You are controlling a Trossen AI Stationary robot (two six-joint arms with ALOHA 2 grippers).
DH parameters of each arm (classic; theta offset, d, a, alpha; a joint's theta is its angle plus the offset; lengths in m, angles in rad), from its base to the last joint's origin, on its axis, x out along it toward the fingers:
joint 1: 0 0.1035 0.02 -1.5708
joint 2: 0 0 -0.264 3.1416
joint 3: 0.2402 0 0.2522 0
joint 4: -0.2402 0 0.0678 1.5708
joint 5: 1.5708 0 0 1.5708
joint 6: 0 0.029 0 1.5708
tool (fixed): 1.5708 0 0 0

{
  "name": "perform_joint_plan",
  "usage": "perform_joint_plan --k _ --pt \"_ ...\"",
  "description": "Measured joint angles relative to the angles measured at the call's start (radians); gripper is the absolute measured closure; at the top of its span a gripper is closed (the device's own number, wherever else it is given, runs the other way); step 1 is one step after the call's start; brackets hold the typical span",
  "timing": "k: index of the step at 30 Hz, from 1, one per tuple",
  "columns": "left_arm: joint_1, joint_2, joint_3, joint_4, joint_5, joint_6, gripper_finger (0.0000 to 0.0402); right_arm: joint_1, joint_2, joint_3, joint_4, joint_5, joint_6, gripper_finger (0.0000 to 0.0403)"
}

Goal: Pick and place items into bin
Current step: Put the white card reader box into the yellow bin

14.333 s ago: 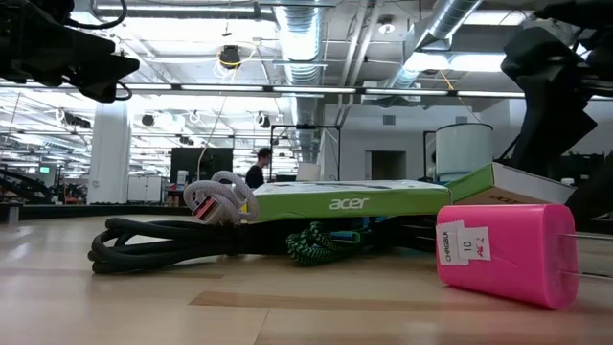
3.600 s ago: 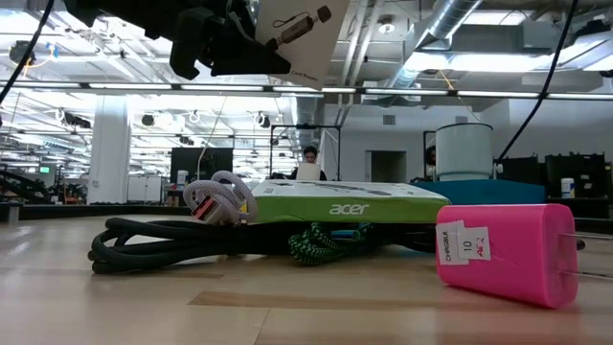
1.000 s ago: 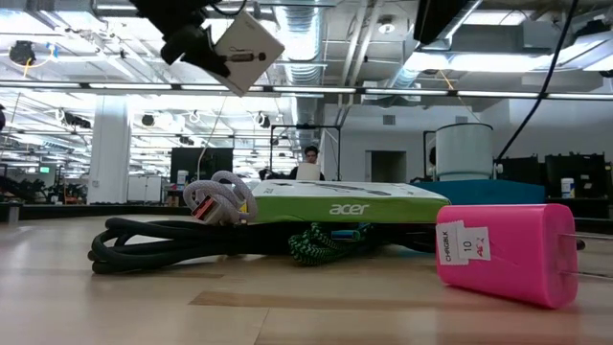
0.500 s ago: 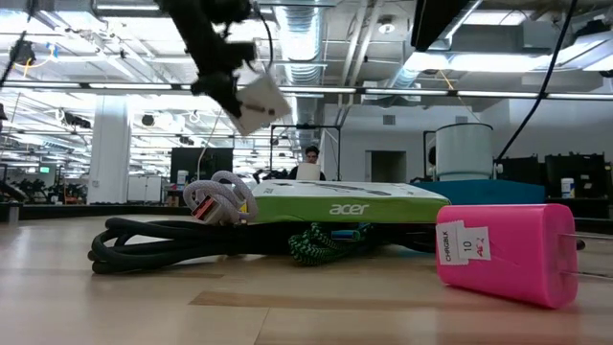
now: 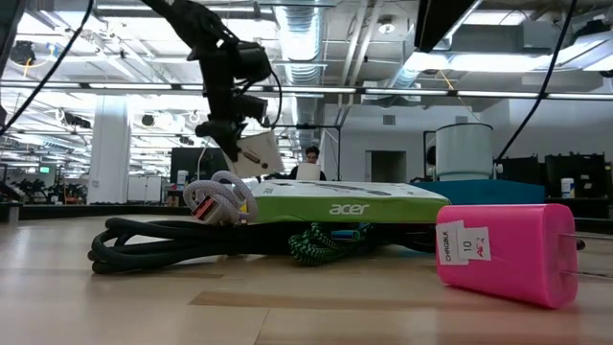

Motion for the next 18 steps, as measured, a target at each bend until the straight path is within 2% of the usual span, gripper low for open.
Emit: perform_joint_plan --k 7,18 --pt "0.008 0.020 0.012 -0.010 -0.005 0.063 0.0362 0.000 0.000 0.000 0.000 0.000 0.018 0.0213" --pt "0.007 0.020 0.012 -0.027 0.033 0.040 0.0362 0.000 0.000 0.000 0.000 0.000 0.026 0.0215"
